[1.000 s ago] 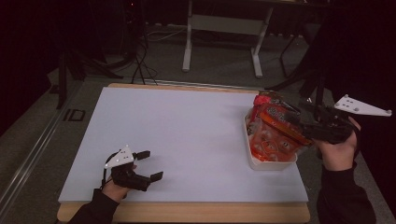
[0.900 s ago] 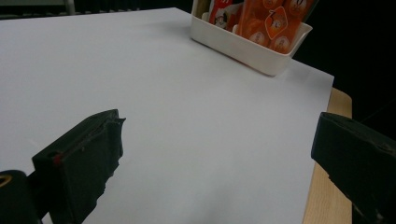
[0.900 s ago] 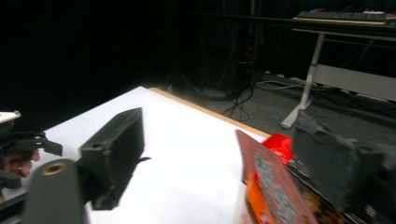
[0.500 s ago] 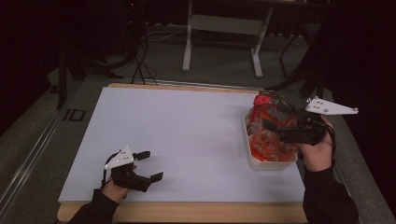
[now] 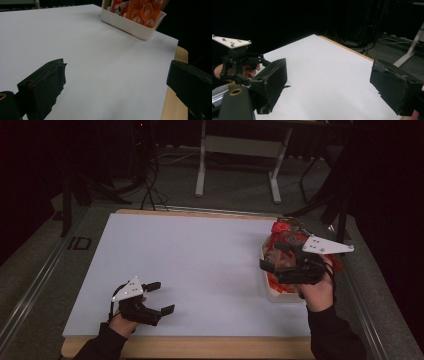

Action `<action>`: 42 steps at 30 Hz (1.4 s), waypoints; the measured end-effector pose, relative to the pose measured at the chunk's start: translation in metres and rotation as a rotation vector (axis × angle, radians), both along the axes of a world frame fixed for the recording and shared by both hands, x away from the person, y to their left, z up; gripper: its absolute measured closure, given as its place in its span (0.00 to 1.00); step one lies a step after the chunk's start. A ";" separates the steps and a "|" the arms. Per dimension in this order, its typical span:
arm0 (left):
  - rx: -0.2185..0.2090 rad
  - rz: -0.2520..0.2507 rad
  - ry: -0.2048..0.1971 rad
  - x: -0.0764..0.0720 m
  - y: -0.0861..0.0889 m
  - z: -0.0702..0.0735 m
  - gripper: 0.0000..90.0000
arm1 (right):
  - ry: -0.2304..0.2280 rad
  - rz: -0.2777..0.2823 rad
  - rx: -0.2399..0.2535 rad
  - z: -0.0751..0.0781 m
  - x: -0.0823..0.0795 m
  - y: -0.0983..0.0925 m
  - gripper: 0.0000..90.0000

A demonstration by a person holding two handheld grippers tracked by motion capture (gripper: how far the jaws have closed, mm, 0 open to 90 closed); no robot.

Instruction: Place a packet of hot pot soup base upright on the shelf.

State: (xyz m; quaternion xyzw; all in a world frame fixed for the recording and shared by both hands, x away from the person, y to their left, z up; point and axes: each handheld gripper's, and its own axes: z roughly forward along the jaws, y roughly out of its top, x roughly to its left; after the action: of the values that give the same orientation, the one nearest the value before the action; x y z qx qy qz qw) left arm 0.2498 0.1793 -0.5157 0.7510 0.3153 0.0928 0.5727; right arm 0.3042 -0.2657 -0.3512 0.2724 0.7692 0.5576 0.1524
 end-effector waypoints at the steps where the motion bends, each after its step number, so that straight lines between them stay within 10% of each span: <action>1: -0.001 -0.001 -0.001 0.000 0.000 0.000 0.03 | -0.001 0.004 0.002 -0.002 -0.001 0.002 0.16; 20: 0.010 -0.007 -0.008 -0.001 -0.001 0.000 0.03 | 0.016 0.045 -0.023 -0.066 -0.023 0.035 0.16; 42: 0.017 -0.013 -0.006 -0.001 -0.002 -0.001 0.03 | 0.060 -0.002 -0.111 -0.117 -0.037 0.016 0.16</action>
State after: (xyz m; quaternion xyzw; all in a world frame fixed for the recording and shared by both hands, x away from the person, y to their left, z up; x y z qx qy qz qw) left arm 0.2484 0.1772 -0.5169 0.7575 0.3079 0.0939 0.5679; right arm 0.2674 -0.2493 -0.4679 0.2808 0.8030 0.5054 0.1447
